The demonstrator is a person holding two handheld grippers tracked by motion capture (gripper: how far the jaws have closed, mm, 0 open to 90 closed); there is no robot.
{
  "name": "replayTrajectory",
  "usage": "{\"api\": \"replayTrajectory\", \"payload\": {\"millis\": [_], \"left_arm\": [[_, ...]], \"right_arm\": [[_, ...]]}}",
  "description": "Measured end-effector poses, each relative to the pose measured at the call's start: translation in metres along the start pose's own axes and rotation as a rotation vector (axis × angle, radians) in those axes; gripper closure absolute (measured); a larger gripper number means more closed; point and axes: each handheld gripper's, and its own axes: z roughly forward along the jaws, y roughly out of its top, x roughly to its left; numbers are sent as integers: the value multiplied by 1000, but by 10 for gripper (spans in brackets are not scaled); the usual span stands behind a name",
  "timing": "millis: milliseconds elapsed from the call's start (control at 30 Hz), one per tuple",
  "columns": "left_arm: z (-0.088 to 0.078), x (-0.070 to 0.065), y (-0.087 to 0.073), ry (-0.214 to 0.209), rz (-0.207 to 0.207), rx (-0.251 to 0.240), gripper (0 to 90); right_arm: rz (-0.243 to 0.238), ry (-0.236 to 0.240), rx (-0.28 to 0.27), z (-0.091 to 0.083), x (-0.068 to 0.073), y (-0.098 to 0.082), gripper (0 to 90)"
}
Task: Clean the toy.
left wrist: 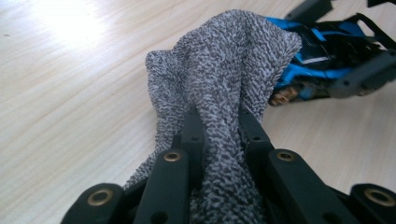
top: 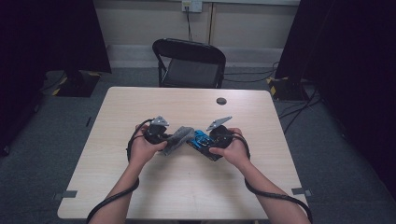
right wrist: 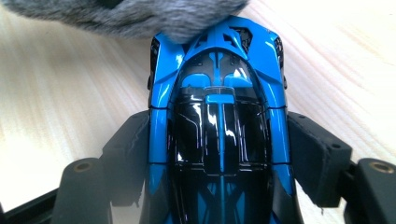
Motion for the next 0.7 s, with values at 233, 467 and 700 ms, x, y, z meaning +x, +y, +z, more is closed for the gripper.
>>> {"api": "replayTrajectory", "payload": {"millis": [233, 467, 700], "left_arm": [[-2, -8, -5, -47, 10, 6, 765], [-16, -12, -8, -72, 19, -7, 766], [-33, 8, -2, 32, -43, -60, 766]], "right_arm": [[9, -27, 4, -2, -6, 3, 289], [40, -46, 1, -5, -15, 1, 289], [31, -22, -10, -10, -12, -2, 289]]}}
